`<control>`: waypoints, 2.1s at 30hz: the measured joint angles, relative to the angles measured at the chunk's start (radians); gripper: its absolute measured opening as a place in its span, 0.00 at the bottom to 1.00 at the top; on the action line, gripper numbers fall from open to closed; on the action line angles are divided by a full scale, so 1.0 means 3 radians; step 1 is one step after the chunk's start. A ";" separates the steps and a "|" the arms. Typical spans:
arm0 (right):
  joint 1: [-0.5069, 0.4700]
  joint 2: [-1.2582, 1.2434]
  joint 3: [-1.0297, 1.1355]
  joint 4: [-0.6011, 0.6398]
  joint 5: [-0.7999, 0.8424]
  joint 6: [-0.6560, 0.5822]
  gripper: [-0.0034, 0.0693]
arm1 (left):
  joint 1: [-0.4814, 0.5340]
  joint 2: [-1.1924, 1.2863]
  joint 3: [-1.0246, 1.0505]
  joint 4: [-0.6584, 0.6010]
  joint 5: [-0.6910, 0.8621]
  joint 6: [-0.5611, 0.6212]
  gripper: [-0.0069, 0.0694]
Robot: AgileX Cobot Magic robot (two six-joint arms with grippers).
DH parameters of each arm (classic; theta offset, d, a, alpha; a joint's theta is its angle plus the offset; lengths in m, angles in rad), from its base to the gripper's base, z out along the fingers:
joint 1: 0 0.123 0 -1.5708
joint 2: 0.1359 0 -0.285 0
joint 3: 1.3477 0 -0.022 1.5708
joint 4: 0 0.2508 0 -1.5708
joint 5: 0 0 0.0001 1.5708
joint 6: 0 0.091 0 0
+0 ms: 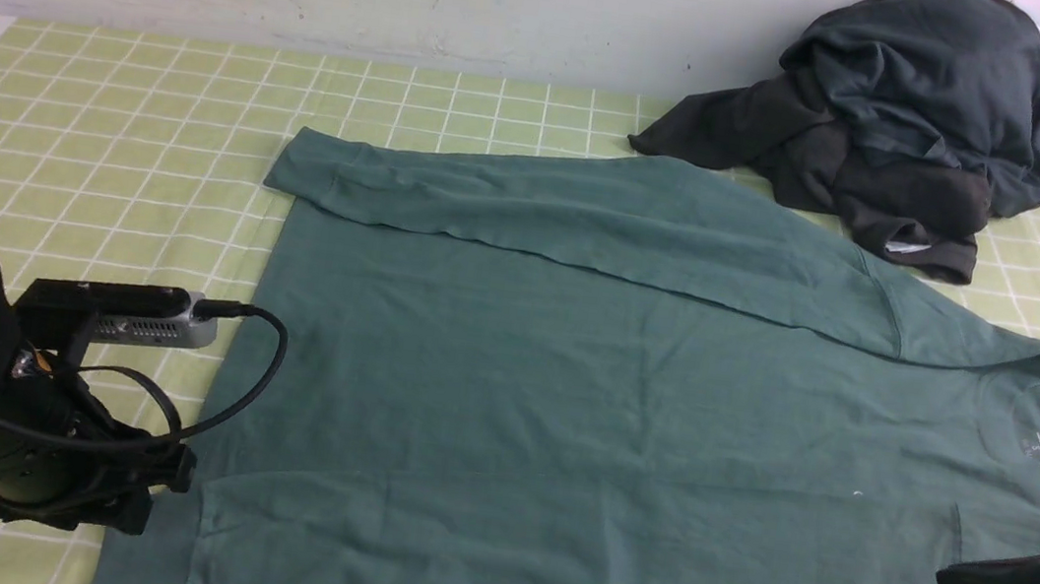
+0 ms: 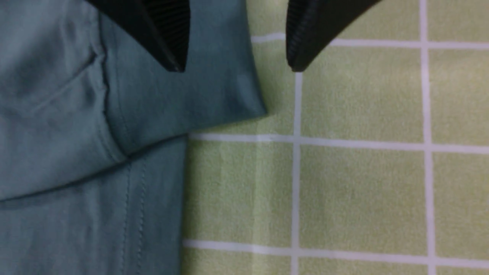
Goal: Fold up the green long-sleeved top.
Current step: Use the left arm to clamp the cuff closest to it, then use the left arm to drag and place the cuff at the centered position on the left edge of the fabric, then use the left arm to clamp the cuff farthest from it
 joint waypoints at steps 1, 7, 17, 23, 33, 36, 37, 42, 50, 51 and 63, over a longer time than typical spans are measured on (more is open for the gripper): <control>0.0000 0.0000 0.0000 0.0019 -0.0004 0.0000 0.04 | 0.0000 0.0064 0.0000 -0.0002 -0.0043 0.0000 0.51; 0.0000 0.0003 0.0000 0.0038 -0.0012 -0.0007 0.04 | 0.0000 0.0183 -0.0025 -0.0076 -0.0126 0.0001 0.28; 0.0000 0.0003 0.0000 0.0045 -0.0015 -0.0007 0.04 | -0.0215 -0.0306 -0.0362 -0.0109 -0.0044 0.0236 0.11; 0.0000 0.0003 0.0000 0.0024 -0.0027 -0.0007 0.04 | -0.0244 -0.0546 -0.1021 -0.0084 -0.0084 0.0452 0.11; 0.0000 0.0003 0.0000 0.0010 -0.0038 -0.0008 0.04 | -0.0237 0.0335 -0.1697 0.0196 -0.0060 0.0460 0.11; 0.0000 0.0003 0.0000 0.0010 -0.0038 -0.0008 0.04 | -0.0189 0.0987 -0.2243 0.0230 0.0256 0.0449 0.14; 0.0000 0.0003 0.0000 0.0010 -0.0038 -0.0008 0.04 | -0.0175 0.1117 -0.2352 0.0230 0.0351 0.0432 0.15; 0.0000 0.0003 0.0000 0.0010 -0.0048 -0.0008 0.04 | -0.0036 0.1780 -0.3397 0.0246 0.0820 0.0242 0.33; 0.0000 0.0003 0.0000 -0.0100 -0.0142 -0.0011 0.04 | 0.0136 0.2781 -0.4741 0.0258 0.0783 -0.0100 0.56; 0.0000 0.0003 0.0000 -0.0129 -0.0160 -0.0011 0.04 | 0.0136 0.2900 -0.4850 0.0258 0.0722 -0.0099 0.56; 0.0000 0.0003 0.0000 -0.0254 -0.0350 -0.0011 0.04 | 0.0129 0.3271 -0.5324 -0.0023 0.0842 0.0356 0.15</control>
